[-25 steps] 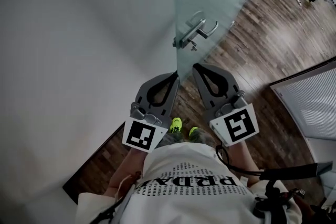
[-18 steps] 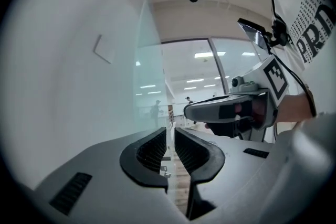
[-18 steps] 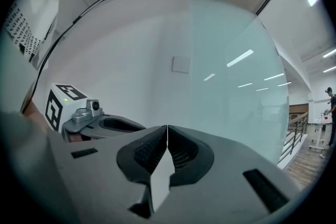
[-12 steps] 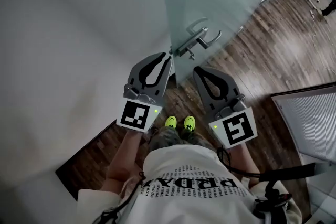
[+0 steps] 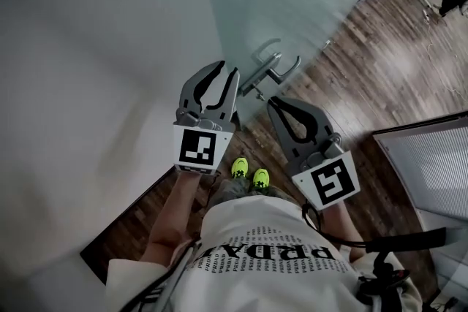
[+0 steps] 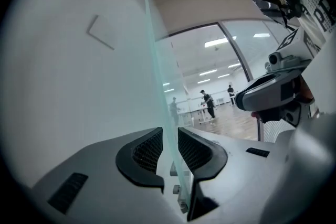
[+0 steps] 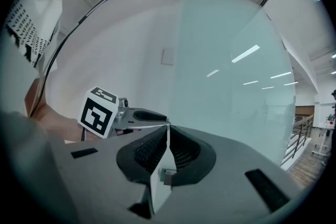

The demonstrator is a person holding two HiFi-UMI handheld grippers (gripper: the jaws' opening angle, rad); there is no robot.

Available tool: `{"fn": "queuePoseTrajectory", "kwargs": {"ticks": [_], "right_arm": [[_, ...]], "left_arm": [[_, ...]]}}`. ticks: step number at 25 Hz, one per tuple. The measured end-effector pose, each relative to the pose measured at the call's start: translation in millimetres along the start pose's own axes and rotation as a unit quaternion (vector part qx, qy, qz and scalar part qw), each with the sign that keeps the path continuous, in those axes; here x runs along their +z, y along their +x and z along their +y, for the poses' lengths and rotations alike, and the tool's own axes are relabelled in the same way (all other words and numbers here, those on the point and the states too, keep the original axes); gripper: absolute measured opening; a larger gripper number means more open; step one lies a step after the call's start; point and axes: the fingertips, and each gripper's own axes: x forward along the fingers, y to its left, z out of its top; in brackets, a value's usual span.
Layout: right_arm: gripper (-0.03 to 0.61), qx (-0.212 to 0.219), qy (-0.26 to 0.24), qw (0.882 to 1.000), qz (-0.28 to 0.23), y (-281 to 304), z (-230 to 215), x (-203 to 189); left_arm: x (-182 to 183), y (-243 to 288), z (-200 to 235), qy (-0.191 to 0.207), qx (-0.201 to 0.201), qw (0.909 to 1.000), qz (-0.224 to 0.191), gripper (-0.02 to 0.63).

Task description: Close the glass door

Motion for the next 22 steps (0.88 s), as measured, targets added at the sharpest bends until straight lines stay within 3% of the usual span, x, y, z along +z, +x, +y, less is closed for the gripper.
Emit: {"fn": "queuePoseTrajectory", "kwargs": {"ticks": [8, 12, 18, 22], "right_arm": [[-0.003, -0.039, 0.005, 0.999, -0.008, 5.4, -11.3, 5.7], [-0.003, -0.052, 0.014, 0.999, -0.005, 5.7, -14.4, 4.3], [-0.003, -0.079, 0.025, 0.997, 0.004, 3.6, -18.4, -3.4], [-0.003, -0.096, 0.030, 0.995, 0.008, 6.7, -23.5, -11.7]], "left_arm": [[1.1, 6.4, -1.7, 0.059, -0.021, 0.9979, -0.014, 0.081], [2.1, 6.3, -2.9, 0.025, -0.048, 0.9985, -0.015, 0.071], [0.6, 5.7, -2.0, 0.004, -0.063, 0.9980, -0.005, 0.064], [-5.9, 8.6, -4.3, 0.013, -0.088, 0.9961, 0.002, 0.061]]}}
